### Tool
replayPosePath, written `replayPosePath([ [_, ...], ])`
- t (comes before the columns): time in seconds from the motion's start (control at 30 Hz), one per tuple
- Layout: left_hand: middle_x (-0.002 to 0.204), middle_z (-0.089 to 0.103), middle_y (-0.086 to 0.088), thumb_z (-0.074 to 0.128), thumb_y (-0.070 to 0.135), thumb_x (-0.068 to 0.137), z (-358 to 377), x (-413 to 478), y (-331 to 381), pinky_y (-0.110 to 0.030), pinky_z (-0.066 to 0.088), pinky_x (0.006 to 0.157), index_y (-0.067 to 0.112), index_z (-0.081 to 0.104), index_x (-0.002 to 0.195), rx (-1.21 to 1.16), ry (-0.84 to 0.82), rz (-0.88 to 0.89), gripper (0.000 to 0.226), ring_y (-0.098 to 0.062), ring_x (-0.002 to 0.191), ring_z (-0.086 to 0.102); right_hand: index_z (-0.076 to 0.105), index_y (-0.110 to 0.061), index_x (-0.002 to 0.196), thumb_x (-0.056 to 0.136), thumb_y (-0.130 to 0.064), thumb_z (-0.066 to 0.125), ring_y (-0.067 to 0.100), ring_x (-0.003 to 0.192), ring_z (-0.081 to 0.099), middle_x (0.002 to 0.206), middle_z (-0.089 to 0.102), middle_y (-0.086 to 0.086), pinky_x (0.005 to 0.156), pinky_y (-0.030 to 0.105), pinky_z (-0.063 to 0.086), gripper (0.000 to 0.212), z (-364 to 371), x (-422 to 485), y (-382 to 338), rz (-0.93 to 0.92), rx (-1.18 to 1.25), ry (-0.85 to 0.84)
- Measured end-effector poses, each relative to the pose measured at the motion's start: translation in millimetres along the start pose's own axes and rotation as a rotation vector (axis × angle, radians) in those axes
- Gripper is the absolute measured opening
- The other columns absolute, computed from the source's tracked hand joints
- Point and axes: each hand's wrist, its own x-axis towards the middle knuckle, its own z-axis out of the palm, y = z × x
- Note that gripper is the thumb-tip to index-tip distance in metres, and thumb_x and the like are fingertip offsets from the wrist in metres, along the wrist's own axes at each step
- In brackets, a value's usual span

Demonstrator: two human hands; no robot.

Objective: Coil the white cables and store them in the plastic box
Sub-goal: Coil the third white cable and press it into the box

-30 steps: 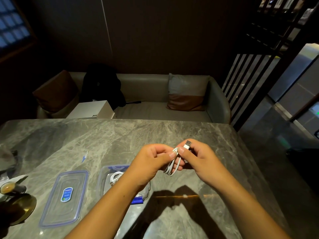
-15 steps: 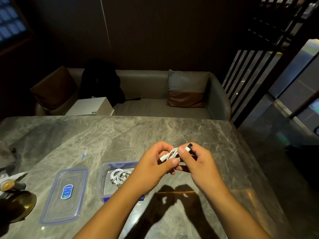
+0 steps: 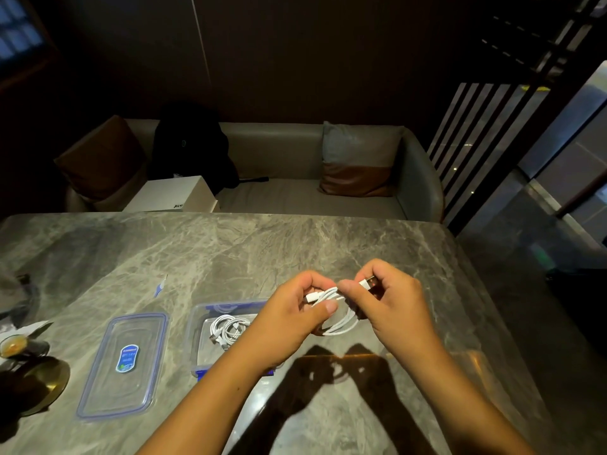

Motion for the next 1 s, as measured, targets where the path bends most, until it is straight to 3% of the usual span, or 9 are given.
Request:
replayPosePath([
  [0.2, 0.069, 0.053, 0.003, 0.056, 0.005, 0.097, -1, 0, -4, -0.028, 0.043, 0.058, 0.010, 0.063, 0.102, 0.067, -0.040, -0.014, 0.010, -0.013, 0.059, 0.046, 0.054, -0.025, 0.076, 0.087, -0.040, 0.069, 0.013, 0.044, 0.058, 0.053, 0.062, -0.001, 0.047, 0.038, 0.049, 0.025, -2, 2, 0, -0.053, -0.160, -0.054],
  [0.27, 0.071, 0.052, -0.001, 0.053, 0.006, 0.098, 0, -1, -3, -0.028, 0.042, 0.059, 0.004, 0.061, 0.106, 0.065, -0.062, -0.009, 0.011, -0.012, 0.058, 0.045, 0.054, -0.025, 0.077, 0.087, -0.040, 0.069, 0.010, 0.044, 0.055, 0.052, 0.059, -0.004, 0.045, 0.037, 0.047, 0.023, 1, 3, 2, -0.033, -0.128, -0.030],
  [0.37, 0.072, 0.052, -0.005, 0.050, 0.006, 0.100, -1, -2, -1, -0.033, 0.043, 0.064, 0.003, 0.061, 0.109, 0.011, -0.086, -0.012, 0.014, -0.012, 0.058, 0.046, 0.056, -0.023, 0.078, 0.087, -0.032, 0.071, 0.003, 0.044, 0.044, 0.050, 0.052, -0.012, 0.045, 0.021, 0.037, 0.019, 6, 4, 3, 0.016, 0.009, -0.001],
  [0.47, 0.071, 0.054, 0.001, 0.050, 0.006, 0.100, -2, -3, -2, -0.042, 0.042, 0.068, 0.001, 0.062, 0.107, -0.018, -0.069, -0.012, 0.015, -0.012, 0.057, 0.046, 0.056, -0.020, 0.078, 0.088, -0.025, 0.072, 0.002, 0.045, 0.040, 0.048, 0.049, -0.014, 0.045, 0.020, 0.034, 0.020, 9, 5, 4, 0.046, 0.114, -0.009],
  [0.57, 0.066, 0.051, 0.002, 0.048, 0.007, 0.101, -2, -3, -3, -0.041, 0.044, 0.068, 0.000, 0.061, 0.106, -0.005, -0.059, -0.004, 0.015, -0.013, 0.057, 0.045, 0.058, -0.023, 0.085, 0.087, -0.025, 0.073, 0.004, 0.052, 0.048, 0.058, 0.055, -0.014, 0.051, 0.022, 0.041, 0.015, 11, 4, 4, 0.068, 0.128, -0.007],
  [0.63, 0.066, 0.049, 0.000, 0.049, 0.007, 0.101, -1, -4, -3, -0.040, 0.045, 0.067, -0.001, 0.059, 0.106, -0.010, -0.048, 0.005, 0.014, -0.014, 0.057, 0.045, 0.055, -0.029, 0.096, 0.085, -0.028, 0.075, 0.005, 0.069, 0.057, 0.082, 0.060, -0.015, 0.063, 0.022, 0.047, 0.023, 14, 1, 4, 0.079, 0.056, 0.052],
  [0.7, 0.066, 0.048, 0.000, 0.051, 0.010, 0.099, 0, -4, -3, -0.040, 0.044, 0.065, 0.001, 0.057, 0.104, -0.021, -0.026, 0.016, 0.013, -0.014, 0.057, 0.045, 0.053, -0.028, 0.094, 0.082, -0.029, 0.076, 0.005, 0.083, 0.057, 0.097, 0.052, -0.016, 0.070, 0.014, 0.045, 0.026, 15, -2, 4, 0.001, -0.085, 0.143],
  [0.83, 0.068, 0.049, -0.002, 0.051, 0.010, 0.100, 0, -2, -5, -0.034, 0.041, 0.062, 0.007, 0.056, 0.099, 0.004, 0.009, 0.019, 0.006, -0.020, 0.062, 0.046, 0.065, -0.019, 0.077, 0.088, -0.022, 0.071, 0.004, 0.076, 0.054, 0.083, 0.053, -0.014, 0.067, 0.012, 0.039, 0.013, 15, -2, 8, -0.203, -0.278, 0.122],
  [1.0, 0.075, 0.055, 0.002, 0.044, 0.007, 0.102, -3, 0, -6, -0.032, 0.042, 0.060, 0.005, 0.054, 0.098, 0.032, 0.034, 0.034, 0.011, -0.012, 0.057, 0.044, 0.076, -0.020, 0.088, 0.093, -0.019, 0.065, 0.005, 0.083, 0.063, 0.087, 0.065, -0.012, 0.072, 0.009, 0.043, 0.012, 13, -7, 7, -0.151, -0.138, 0.025],
])
